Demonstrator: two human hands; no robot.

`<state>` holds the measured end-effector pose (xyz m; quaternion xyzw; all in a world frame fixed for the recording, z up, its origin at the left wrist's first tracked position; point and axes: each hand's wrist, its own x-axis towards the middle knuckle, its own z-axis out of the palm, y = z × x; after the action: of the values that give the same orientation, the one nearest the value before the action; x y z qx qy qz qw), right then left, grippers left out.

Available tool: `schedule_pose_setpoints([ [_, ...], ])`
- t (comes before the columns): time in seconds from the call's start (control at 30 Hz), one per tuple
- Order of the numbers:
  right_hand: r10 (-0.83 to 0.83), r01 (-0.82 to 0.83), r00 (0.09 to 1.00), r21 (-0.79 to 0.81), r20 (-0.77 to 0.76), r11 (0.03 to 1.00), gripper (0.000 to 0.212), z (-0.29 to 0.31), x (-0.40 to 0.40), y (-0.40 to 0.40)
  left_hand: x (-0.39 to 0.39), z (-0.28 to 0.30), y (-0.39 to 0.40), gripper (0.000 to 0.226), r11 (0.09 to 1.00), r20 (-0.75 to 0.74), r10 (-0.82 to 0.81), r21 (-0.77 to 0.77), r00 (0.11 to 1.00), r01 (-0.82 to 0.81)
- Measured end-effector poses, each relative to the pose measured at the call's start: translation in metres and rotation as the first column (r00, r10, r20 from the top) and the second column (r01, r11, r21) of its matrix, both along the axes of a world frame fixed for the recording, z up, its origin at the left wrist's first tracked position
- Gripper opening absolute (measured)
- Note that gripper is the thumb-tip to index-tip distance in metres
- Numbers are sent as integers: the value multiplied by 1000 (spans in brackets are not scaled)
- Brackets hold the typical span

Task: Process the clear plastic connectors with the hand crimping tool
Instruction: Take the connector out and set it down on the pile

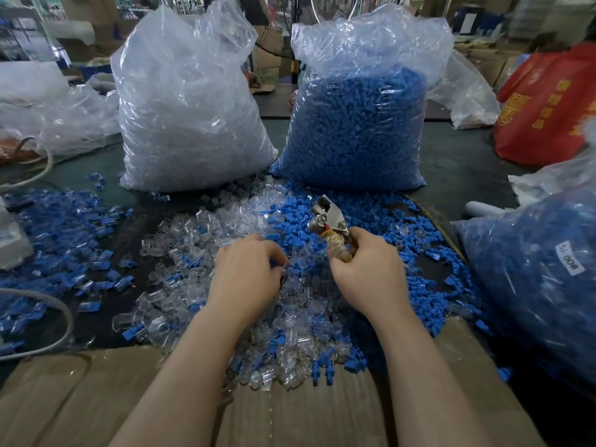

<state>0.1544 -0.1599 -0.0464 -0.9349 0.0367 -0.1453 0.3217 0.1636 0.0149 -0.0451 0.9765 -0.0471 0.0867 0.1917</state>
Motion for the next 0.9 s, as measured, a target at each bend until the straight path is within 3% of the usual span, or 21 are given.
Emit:
schedule_pose_setpoints([
  [0.4, 26, -26, 999, 16, 20, 1000, 24, 0, 0, 4, 0, 1, -2, 8, 998, -36, -58, 3, 998, 58],
  [0.5, 28, -29, 999, 19, 19, 999, 24, 0, 0, 4, 0, 3, -1, 14, 994, -96, -85, 64, 992, 91],
  [0.67, 45, -45, 999, 5, 6, 999, 14, -1, -1, 4, -1, 4, -1, 16, 992, -132, -89, 77, 987, 99],
  [0.73, 49, -49, 999, 17, 13, 999, 13, -1, -1, 4, -2, 5, -1, 11, 996, -98, -93, -10, 991, 92],
  [0.8, 55, -56, 998, 52, 22, 997, 15, 0, -1, 4, -3, 8, -1, 16, 976, -58, -82, -209, 995, 68],
  [0.9, 81, -85, 996, 130, 42, 988, 17, 2, -1, 4, -4, 15, -1, 16, 853, -56, -83, -520, 995, 42],
])
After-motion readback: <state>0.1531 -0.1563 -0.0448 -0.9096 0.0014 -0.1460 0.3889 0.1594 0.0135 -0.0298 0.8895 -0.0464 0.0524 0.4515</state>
